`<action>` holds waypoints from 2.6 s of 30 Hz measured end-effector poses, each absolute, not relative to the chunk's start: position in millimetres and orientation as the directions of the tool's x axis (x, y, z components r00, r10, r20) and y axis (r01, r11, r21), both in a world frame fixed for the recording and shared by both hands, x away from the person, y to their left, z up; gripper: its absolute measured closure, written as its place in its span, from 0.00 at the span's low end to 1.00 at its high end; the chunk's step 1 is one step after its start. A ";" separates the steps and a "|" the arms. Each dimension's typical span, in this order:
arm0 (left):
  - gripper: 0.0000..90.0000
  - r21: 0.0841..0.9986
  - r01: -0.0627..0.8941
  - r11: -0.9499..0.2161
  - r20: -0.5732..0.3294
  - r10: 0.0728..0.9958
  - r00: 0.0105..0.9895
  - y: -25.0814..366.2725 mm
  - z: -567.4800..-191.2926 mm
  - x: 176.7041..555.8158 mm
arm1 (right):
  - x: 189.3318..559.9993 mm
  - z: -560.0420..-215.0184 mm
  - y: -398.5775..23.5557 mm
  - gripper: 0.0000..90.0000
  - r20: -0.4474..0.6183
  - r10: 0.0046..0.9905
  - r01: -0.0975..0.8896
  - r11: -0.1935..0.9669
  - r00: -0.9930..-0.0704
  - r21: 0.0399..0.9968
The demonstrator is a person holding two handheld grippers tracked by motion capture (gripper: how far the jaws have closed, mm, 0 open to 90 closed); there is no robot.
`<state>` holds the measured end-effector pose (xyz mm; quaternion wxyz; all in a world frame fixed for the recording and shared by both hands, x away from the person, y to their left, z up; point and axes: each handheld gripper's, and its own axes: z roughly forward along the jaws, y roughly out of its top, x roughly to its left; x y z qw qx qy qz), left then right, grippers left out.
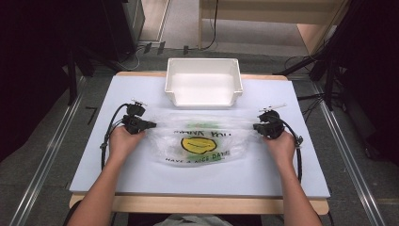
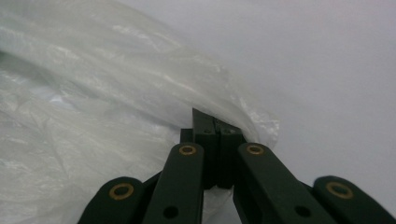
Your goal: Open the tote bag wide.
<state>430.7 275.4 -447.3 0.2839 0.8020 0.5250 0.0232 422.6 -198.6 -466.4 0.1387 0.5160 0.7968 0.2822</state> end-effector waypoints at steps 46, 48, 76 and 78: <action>1.00 0.582 0.725 -0.368 -0.363 0.680 0.636 198.7 -408.5 425.4 | 426.3 -410.3 -111.3 1.00 0.203 0.689 0.603 0.407 -0.696 0.686; 1.00 0.574 0.732 -0.367 -0.371 0.681 0.632 197.5 -411.1 426.4 | 428.8 -411.1 -104.5 1.00 0.218 0.680 0.609 0.409 -0.700 0.679; 1.00 0.536 0.729 -0.426 -0.370 0.658 0.656 192.2 -439.3 411.6 | 450.7 -439.3 -75.7 1.00 0.205 0.687 0.623 0.440 -0.697 0.647; 1.00 0.535 0.730 -0.426 -0.378 0.652 0.657 192.3 -440.3 409.2 | 452.8 -440.4 -75.4 1.00 0.208 0.689 0.626 0.435 -0.694 0.648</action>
